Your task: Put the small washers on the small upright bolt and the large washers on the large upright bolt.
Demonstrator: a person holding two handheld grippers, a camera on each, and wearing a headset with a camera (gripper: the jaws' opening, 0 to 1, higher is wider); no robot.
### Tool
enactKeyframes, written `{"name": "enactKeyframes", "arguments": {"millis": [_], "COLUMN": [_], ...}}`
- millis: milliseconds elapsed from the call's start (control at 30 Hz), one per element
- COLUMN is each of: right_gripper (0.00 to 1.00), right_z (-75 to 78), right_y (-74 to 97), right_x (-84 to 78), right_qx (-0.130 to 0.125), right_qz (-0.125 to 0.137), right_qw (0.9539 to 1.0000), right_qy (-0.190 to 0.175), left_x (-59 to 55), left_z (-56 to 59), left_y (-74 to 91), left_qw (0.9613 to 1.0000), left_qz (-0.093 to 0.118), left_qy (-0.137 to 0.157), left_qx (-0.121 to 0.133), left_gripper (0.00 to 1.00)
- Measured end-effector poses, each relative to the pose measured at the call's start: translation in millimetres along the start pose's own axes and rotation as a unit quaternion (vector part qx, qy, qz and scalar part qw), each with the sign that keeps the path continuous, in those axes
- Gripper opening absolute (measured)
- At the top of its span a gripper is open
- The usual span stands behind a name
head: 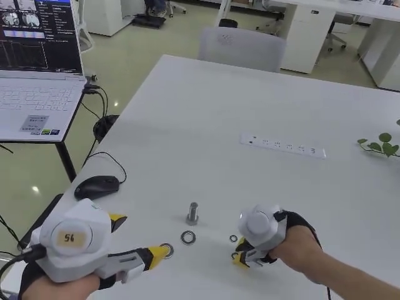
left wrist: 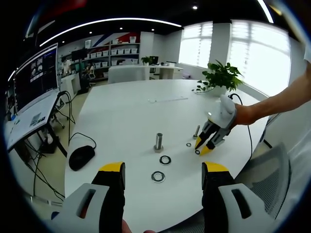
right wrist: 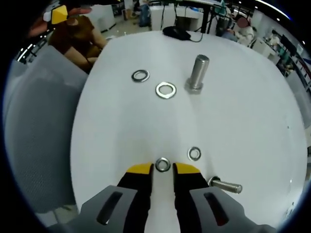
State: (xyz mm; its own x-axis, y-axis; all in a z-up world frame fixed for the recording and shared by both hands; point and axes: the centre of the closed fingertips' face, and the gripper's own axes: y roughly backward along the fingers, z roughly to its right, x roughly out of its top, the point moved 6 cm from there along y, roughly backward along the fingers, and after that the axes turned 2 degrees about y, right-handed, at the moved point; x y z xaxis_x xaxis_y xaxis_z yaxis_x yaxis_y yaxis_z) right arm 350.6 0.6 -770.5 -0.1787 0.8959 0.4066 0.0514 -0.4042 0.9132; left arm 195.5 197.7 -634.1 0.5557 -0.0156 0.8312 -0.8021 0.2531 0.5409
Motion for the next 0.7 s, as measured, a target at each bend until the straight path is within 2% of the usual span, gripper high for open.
{"name": "enactKeyframes", "arguments": {"millis": [200, 433, 700], "right_gripper": [0.14, 0.14, 0.14], "right_z": [-0.9, -2.4, -7.6], "right_y": [-0.2, 1.9, 2.3], "right_x": [0.5, 0.1, -3.3], "right_qx": [-0.004, -0.01, -0.009], "right_qz": [-0.006, 0.001, 0.007], "right_qw": [0.9999, 0.9998, 0.9996], "right_qy": [0.014, -0.015, -0.025], "left_x": [0.6, 1.5, 1.2], "left_z": [-0.6, -2.9, -3.6], "left_y": [0.0, 1.8, 2.7], "left_qw": [1.0, 1.0, 1.0], "left_qz": [0.001, 0.002, 0.003], "left_qy": [0.001, 0.001, 0.002], "left_qx": [0.001, 0.005, 0.006], "left_gripper": [0.63, 0.63, 0.63]}}
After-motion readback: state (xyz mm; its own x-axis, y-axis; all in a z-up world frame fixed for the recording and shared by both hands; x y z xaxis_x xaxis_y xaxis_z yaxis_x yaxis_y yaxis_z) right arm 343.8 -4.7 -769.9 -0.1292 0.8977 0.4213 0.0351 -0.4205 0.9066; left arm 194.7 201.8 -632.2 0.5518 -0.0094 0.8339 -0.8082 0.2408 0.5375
